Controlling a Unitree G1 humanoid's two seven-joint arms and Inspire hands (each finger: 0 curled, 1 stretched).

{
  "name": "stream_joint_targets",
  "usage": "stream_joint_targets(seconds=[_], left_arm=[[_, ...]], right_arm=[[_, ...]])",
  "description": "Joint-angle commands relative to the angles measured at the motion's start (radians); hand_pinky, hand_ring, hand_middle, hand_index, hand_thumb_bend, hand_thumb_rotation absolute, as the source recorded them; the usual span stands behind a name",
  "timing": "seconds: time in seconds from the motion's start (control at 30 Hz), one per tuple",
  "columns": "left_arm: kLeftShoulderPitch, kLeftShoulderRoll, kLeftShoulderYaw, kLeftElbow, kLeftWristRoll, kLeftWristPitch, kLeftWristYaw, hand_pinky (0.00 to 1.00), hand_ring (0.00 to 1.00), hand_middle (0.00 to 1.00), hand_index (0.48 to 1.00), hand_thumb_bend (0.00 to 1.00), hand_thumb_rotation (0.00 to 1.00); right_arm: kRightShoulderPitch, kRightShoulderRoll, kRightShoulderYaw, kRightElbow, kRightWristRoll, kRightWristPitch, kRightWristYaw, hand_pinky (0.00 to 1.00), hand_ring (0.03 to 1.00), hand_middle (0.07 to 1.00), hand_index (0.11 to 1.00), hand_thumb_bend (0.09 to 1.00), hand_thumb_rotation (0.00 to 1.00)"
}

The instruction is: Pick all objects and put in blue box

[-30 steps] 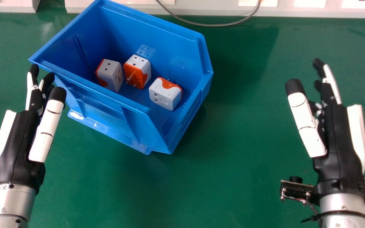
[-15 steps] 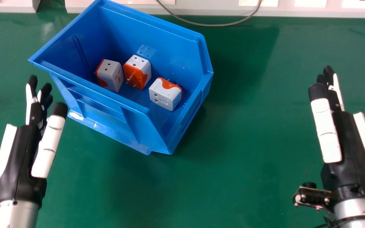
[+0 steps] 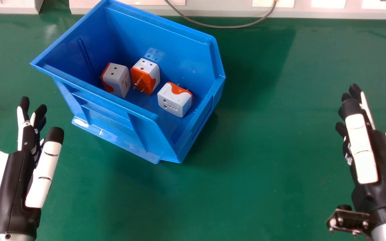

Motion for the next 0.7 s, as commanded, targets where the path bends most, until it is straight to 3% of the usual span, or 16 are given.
stream_joint_targets(seconds=[0.0, 0.1, 0.23, 0.33, 0.47, 0.67], left_arm=[[0.002, 0.005, 0.011, 0.002, 0.01, -0.037, 0.012, 0.88, 0.97, 0.97, 0.951, 0.61, 0.92], [0.001, 0.009, 0.015, 0.012, 0.013, -0.045, 0.017, 0.87, 0.96, 0.96, 0.949, 0.61, 0.91], [-0.005, 0.013, 0.021, 0.019, 0.025, -0.048, 0.029, 0.81, 0.93, 0.94, 0.927, 0.65, 0.88], [-0.005, 0.017, 0.026, 0.016, 0.029, -0.045, 0.037, 0.8, 0.93, 0.93, 0.918, 0.66, 0.87], [0.001, 0.016, 0.035, 0.01, 0.022, -0.045, 0.04, 0.79, 0.92, 0.93, 0.915, 0.66, 0.87], [0.005, 0.01, 0.042, -0.004, 0.01, -0.025, 0.043, 0.8, 0.93, 0.93, 0.916, 0.68, 0.87]], right_arm=[[-0.004, -0.012, -0.009, -0.015, 0.003, -0.008, 0.001, 0.96, 1.0, 1.0, 1.0, 0.4, 1.0], [-0.016, -0.019, -0.01, -0.018, 0.002, 0.01, 0.002, 0.96, 1.0, 1.0, 1.0, 0.399, 1.0], [-0.02, -0.039, 0.0, -0.032, -0.003, 0.035, 0.015, 0.94, 1.0, 1.0, 1.0, 0.409, 1.0], [-0.016, -0.055, 0.009, -0.023, -0.007, 0.031, 0.028, 0.93, 1.0, 1.0, 1.0, 0.412, 1.0], [-0.013, -0.071, 0.006, -0.002, -0.007, 0.012, 0.047, 0.91, 1.0, 1.0, 1.0, 0.422, 1.0], [-0.012, -0.08, 0.004, 0.029, -0.01, -0.046, 0.053, 0.9, 1.0, 1.0, 0.999, 0.437, 1.0]])
